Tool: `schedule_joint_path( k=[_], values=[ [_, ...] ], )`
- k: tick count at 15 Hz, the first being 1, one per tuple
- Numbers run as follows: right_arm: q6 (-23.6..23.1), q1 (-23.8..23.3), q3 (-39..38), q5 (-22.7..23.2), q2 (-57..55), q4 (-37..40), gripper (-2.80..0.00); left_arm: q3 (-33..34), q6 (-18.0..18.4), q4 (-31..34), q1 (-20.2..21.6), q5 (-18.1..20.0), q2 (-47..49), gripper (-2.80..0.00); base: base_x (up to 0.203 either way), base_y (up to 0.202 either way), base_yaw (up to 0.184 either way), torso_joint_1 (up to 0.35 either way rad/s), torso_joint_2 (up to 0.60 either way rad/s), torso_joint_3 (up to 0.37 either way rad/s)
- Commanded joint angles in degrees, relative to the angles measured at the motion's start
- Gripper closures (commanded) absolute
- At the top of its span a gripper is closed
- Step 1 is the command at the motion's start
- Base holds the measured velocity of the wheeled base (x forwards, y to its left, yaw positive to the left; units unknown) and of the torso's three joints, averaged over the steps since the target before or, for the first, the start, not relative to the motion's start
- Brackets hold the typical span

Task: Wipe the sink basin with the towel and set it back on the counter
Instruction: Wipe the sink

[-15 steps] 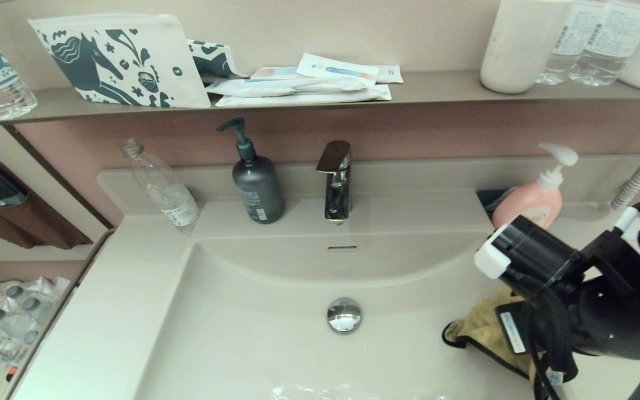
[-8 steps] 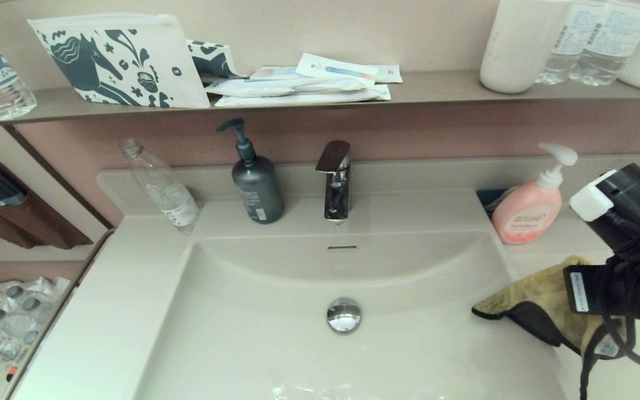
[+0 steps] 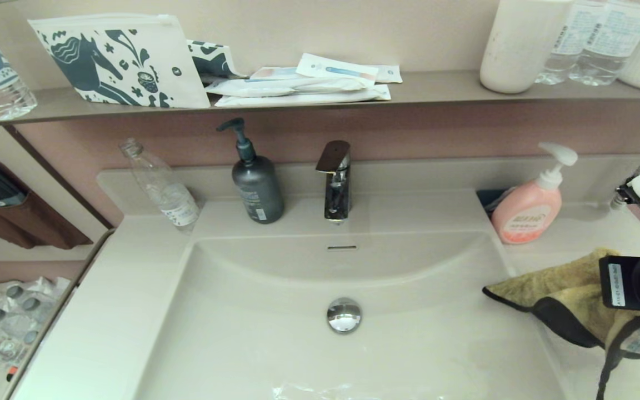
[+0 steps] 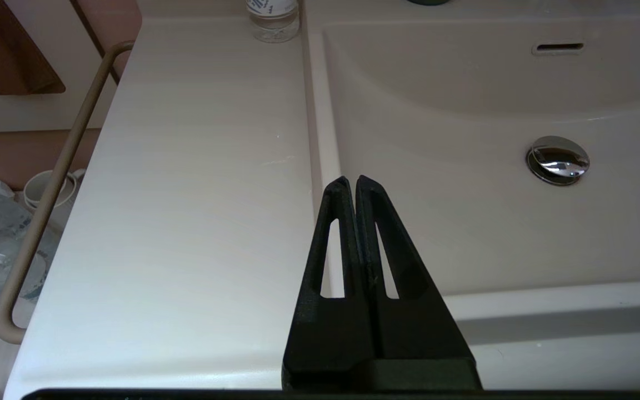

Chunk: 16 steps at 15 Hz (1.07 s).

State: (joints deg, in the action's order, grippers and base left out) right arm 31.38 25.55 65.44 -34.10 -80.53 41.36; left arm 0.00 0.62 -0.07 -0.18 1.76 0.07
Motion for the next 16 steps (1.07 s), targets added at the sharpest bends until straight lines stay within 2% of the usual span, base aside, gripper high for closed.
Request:
schedule_joint_path(
  k=[1,5,12,14,16],
  values=[
    [0.3,0.1,0.0,-0.1,1.2,0.1,0.00,0.0,0.0,0.0,0.0,0.0,0.0,0.00,0.000,0.000,0.000,0.000,0.00,0.000],
    [0.1,-0.3,-2.6,0.5,3.5,0.1,0.00,0.0,0.0,0.0,0.0,0.0,0.0,0.00,0.000,0.000,0.000,0.000,0.00,0.000],
    [-0.8,-6.0,-4.3,0.9,4.8,-0.2,0.00,0.0,0.0,0.0,0.0,0.0,0.0,0.00,0.000,0.000,0.000,0.000,0.00,0.000],
    [-3.5,-10.1,-7.1,1.7,4.8,-2.8,0.00,0.0,0.0,0.0,0.0,0.0,0.0,0.00,0.000,0.000,0.000,0.000,0.00,0.000],
    [-9.1,-12.9,-11.9,4.2,6.1,-7.0,0.00,0.0,0.0,0.0,0.0,0.0,0.0,0.00,0.000,0.000,0.000,0.000,0.00,0.000]
  ],
)
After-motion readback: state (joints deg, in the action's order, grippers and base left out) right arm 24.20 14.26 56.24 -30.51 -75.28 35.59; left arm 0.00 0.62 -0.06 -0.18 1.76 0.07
